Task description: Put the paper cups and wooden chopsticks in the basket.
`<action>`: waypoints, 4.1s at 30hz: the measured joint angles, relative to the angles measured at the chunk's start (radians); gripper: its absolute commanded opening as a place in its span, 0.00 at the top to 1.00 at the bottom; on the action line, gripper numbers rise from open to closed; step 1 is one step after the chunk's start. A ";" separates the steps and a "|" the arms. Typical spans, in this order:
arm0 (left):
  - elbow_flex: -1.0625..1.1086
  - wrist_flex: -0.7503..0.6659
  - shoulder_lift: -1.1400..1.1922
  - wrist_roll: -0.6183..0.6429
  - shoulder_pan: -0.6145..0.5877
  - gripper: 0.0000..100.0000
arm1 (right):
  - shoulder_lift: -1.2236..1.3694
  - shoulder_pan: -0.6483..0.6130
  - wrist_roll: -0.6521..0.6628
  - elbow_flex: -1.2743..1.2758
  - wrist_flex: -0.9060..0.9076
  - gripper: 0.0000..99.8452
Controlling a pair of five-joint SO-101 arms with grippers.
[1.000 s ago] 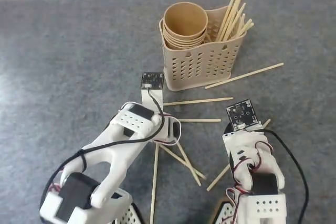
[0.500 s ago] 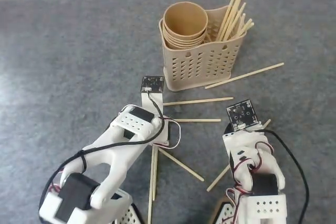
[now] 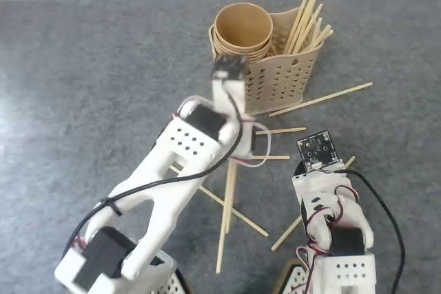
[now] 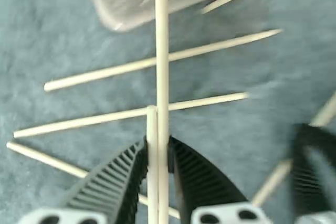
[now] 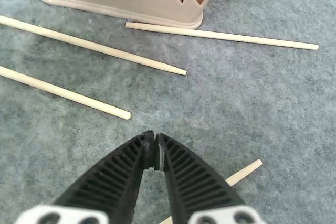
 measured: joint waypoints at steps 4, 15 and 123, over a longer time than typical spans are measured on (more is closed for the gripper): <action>-0.249 0.075 0.000 0.000 0.003 0.99 | 0.000 0.000 0.000 0.000 0.000 0.99; -0.641 -0.026 0.002 0.000 0.017 0.99 | 0.000 0.000 0.000 0.000 0.000 0.99; -0.529 -0.379 0.270 -0.195 0.034 0.55 | 0.000 0.000 0.000 0.000 0.000 0.99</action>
